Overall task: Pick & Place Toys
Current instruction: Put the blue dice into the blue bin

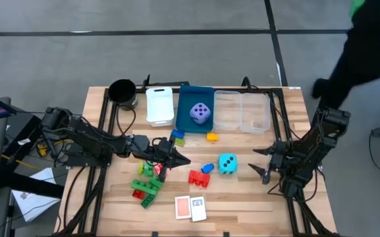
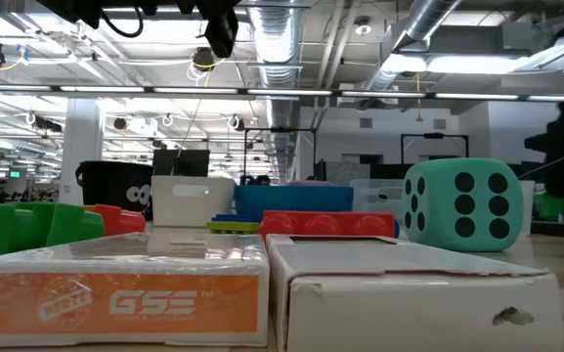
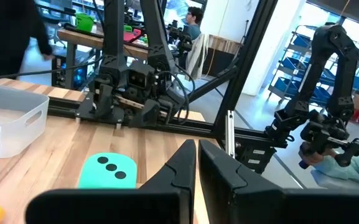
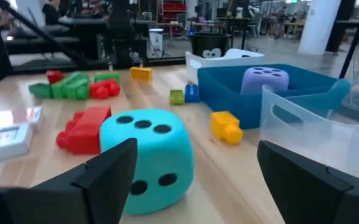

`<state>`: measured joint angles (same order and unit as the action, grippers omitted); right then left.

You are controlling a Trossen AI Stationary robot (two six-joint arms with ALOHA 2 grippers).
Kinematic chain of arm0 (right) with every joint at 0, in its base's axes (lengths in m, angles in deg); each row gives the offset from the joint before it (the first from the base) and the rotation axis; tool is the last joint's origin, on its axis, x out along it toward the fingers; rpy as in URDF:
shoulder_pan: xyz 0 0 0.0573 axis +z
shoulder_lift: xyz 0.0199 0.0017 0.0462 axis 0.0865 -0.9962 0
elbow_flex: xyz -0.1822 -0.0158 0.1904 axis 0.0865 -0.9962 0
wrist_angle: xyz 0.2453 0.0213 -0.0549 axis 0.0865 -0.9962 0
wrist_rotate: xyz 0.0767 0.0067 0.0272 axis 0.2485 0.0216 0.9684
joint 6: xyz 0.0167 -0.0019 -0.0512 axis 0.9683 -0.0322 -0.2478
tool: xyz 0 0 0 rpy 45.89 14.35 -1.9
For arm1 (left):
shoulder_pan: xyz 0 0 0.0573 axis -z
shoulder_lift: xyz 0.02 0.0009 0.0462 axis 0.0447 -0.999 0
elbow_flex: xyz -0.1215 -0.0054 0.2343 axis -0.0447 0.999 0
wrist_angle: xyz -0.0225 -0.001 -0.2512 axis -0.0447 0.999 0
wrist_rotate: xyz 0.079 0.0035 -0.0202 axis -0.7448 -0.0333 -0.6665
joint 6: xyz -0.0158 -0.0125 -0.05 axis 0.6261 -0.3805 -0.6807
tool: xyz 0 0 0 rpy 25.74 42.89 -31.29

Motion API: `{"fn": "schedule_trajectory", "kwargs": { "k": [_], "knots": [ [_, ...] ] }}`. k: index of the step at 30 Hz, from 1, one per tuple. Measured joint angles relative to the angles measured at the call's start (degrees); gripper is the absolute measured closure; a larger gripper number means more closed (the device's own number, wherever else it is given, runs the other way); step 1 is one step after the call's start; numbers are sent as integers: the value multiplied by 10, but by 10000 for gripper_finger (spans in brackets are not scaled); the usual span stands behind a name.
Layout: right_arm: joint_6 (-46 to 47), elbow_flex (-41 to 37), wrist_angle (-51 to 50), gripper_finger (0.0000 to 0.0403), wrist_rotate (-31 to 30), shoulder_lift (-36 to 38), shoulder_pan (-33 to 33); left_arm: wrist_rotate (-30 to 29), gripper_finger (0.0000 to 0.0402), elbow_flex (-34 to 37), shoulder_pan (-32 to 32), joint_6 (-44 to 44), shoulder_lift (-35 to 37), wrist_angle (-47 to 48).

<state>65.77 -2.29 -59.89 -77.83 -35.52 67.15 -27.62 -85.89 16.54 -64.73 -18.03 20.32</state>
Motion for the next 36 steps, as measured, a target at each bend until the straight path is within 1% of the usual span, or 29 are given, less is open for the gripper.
{"fn": "schedule_trajectory", "kwargs": {
  "k": [2,5,7,17,21,23,25,28,32,34,36],
  "knots": [
    [47,1,-29,78,-5,-1,5,0,389,0,0,0,0,0],
    [99,-6,-34,78,-50,-1,8,0,389,0,0,0,0,0],
    [109,-12,-29,78,-51,-1,4,0,389,0,0,0,0,0],
    [63,-18,12,79,-42,0,-13,1,389,0,0,0,0,0],
    [21,16,7,79,-39,0,-14,1,389,0,0,0,0,0],
    [-13,49,-5,79,-35,0,-22,1,389,0,0,0,0,0],
    [-67,96,-23,79,-24,0,-36,1,389,0,0,0,0,0],
    [-191,174,-44,79,3,0,-64,1,389,0,0,0,0,0],
    [-374,247,-36,79,59,0,-107,1,389,0,0,0,0,1],
    [-437,262,-16,79,96,0,-128,1,389,0,2,0,0,4],
    [-502,265,32,79,140,1,-150,2,389,0,3,0,0,7]
  ]
}}
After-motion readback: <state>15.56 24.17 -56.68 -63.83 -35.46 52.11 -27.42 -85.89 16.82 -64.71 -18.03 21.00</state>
